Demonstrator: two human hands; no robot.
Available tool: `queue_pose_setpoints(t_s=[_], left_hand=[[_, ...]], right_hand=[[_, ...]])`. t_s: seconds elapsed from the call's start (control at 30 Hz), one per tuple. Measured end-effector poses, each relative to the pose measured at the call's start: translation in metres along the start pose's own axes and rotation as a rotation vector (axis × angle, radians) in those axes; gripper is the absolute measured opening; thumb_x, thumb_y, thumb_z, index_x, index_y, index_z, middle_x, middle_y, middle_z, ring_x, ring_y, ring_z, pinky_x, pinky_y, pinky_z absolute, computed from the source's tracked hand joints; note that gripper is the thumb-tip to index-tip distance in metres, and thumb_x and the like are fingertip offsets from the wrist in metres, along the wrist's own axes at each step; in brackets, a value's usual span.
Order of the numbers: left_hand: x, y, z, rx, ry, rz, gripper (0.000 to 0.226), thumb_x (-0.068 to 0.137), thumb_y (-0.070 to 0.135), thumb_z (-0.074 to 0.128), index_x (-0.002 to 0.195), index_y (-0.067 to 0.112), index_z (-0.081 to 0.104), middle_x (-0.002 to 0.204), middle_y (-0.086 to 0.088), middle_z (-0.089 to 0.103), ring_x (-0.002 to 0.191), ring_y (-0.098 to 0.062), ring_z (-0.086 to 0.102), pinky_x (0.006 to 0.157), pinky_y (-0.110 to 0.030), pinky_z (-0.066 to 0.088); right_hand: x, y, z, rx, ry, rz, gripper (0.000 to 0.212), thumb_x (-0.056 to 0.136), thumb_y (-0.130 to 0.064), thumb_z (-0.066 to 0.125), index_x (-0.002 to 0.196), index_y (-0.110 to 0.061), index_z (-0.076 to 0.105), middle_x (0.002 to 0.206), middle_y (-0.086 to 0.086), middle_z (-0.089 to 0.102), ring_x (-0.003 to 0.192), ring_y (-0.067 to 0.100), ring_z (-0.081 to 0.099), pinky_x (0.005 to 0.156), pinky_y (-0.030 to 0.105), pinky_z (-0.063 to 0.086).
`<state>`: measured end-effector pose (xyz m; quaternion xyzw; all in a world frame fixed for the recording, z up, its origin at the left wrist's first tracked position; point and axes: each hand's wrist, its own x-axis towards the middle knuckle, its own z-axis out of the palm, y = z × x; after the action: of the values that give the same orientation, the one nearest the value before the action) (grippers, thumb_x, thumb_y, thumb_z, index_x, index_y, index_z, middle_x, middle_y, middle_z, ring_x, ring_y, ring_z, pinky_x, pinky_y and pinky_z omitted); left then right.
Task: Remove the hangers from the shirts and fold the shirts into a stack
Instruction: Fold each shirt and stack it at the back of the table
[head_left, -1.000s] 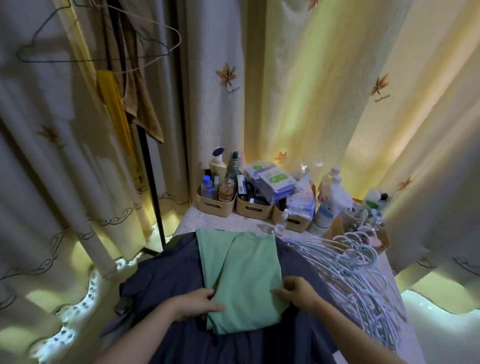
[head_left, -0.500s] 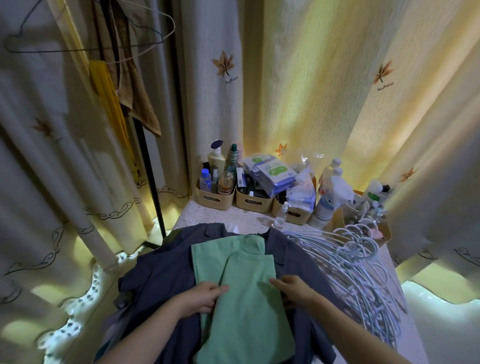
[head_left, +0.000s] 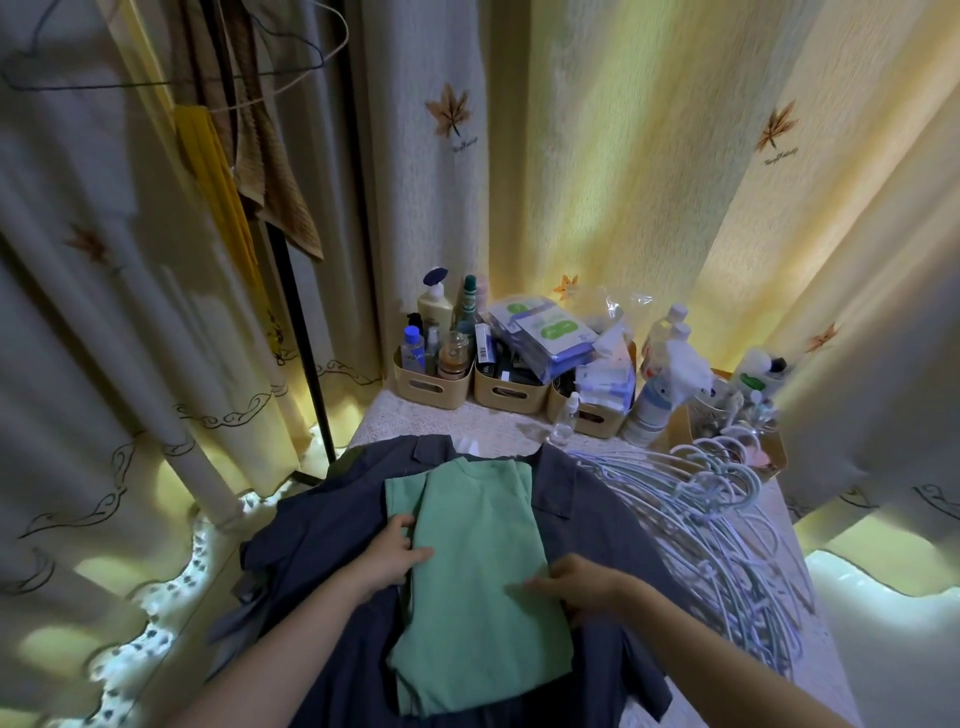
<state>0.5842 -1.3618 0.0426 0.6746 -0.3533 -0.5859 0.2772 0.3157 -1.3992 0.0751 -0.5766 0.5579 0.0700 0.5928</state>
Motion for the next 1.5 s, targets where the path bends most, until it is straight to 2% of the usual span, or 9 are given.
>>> queue_pose_setpoints(t_s=[0.2, 0.4, 0.6, 0.83, 0.97, 1.07, 1.2, 1.33, 1.5], left_hand=[[-0.009, -0.008, -0.002, 0.168, -0.276, -0.139, 0.041, 0.084, 0.024, 0.07, 0.118, 0.024, 0.047, 0.118, 0.006, 0.06, 0.109, -0.01, 0.057, 0.081, -0.029, 0.053], [-0.013, -0.007, 0.002, 0.323, -0.33, -0.153, 0.029, 0.091, 0.027, 0.062, 0.115, 0.023, 0.047, 0.111, 0.011, 0.058, 0.1, -0.005, 0.058, 0.07, -0.021, 0.053], [-0.015, -0.014, 0.004, 0.358, -0.305, -0.119, 0.036, 0.091, 0.029, 0.061, 0.121, 0.023, 0.043, 0.111, 0.011, 0.054, 0.096, -0.003, 0.056, 0.061, -0.017, 0.052], [-0.015, -0.013, -0.002, 0.359, -0.237, -0.06, 0.047, 0.087, 0.026, 0.067, 0.124, 0.015, 0.041, 0.111, 0.003, 0.054, 0.095, -0.011, 0.059, 0.058, -0.022, 0.055], [-0.021, -0.007, -0.002, 0.679, 0.074, 0.224, 0.041, 0.079, 0.024, 0.073, 0.095, 0.015, 0.036, 0.087, 0.004, 0.048, 0.08, -0.012, 0.051, 0.062, -0.022, 0.041], [-0.036, -0.006, 0.006, 0.774, 0.088, 0.567, 0.033, 0.077, 0.022, 0.072, 0.088, 0.021, 0.04, 0.087, 0.01, 0.045, 0.077, -0.002, 0.045, 0.07, -0.021, 0.038], [-0.056, -0.008, 0.025, 0.829, -0.343, 0.508, 0.045, 0.076, 0.049, 0.073, 0.106, 0.02, 0.056, 0.104, 0.01, 0.048, 0.098, 0.0, 0.047, 0.088, -0.011, 0.037], [-0.058, 0.005, 0.02, 0.816, -0.515, 0.158, 0.073, 0.071, 0.057, 0.072, 0.131, 0.026, 0.044, 0.123, 0.015, 0.049, 0.111, -0.004, 0.048, 0.095, -0.016, 0.037], [-0.043, 0.033, -0.005, 0.268, 0.059, 0.225, 0.038, 0.083, 0.019, 0.07, 0.117, 0.01, 0.053, 0.101, 0.003, 0.061, 0.086, -0.003, 0.06, 0.069, -0.016, 0.044]], right_hand=[[-0.032, 0.034, 0.005, -0.109, -0.201, -0.211, 0.013, 0.082, -0.024, 0.074, 0.091, -0.016, 0.072, 0.078, -0.015, 0.065, 0.074, -0.003, 0.055, 0.075, 0.021, 0.048], [-0.048, 0.024, 0.007, -0.11, 0.002, -0.646, 0.026, 0.086, -0.025, 0.069, 0.082, 0.0, 0.071, 0.078, 0.026, 0.065, 0.075, 0.017, 0.055, 0.07, 0.043, 0.046], [-0.045, 0.038, 0.005, -0.445, 0.108, -0.364, 0.048, 0.086, -0.038, 0.066, 0.067, 0.004, 0.051, 0.063, 0.008, 0.033, 0.063, 0.014, 0.029, 0.06, 0.03, 0.028], [-0.043, 0.034, 0.026, -0.814, 0.411, -0.592, 0.087, 0.064, -0.08, 0.055, 0.136, -0.038, 0.03, 0.132, -0.009, 0.039, 0.117, 0.014, 0.043, 0.091, 0.027, 0.04], [-0.031, 0.027, 0.021, -1.173, 0.146, -0.673, 0.083, 0.069, -0.061, 0.066, 0.142, -0.038, 0.032, 0.155, -0.003, 0.018, 0.14, 0.018, 0.018, 0.112, 0.035, 0.018], [-0.029, 0.029, 0.021, -1.256, 0.191, -0.756, 0.064, 0.076, -0.038, 0.066, 0.136, -0.032, 0.046, 0.149, -0.005, 0.037, 0.136, 0.016, 0.035, 0.114, 0.03, 0.021], [-0.034, 0.012, 0.015, -0.958, 0.148, -0.703, 0.033, 0.089, -0.028, 0.052, 0.119, -0.02, 0.061, 0.126, 0.002, 0.061, 0.123, 0.017, 0.048, 0.115, 0.029, 0.022], [-0.028, -0.025, -0.005, -0.595, 0.005, -0.448, 0.019, 0.089, -0.021, 0.056, 0.093, -0.006, 0.066, 0.093, 0.01, 0.068, 0.084, 0.012, 0.057, 0.083, 0.033, 0.049], [-0.004, -0.035, -0.03, -0.063, 0.407, -0.268, 0.032, 0.088, -0.03, 0.065, 0.063, -0.011, 0.058, 0.061, -0.005, 0.052, 0.057, 0.005, 0.048, 0.057, 0.022, 0.041]])
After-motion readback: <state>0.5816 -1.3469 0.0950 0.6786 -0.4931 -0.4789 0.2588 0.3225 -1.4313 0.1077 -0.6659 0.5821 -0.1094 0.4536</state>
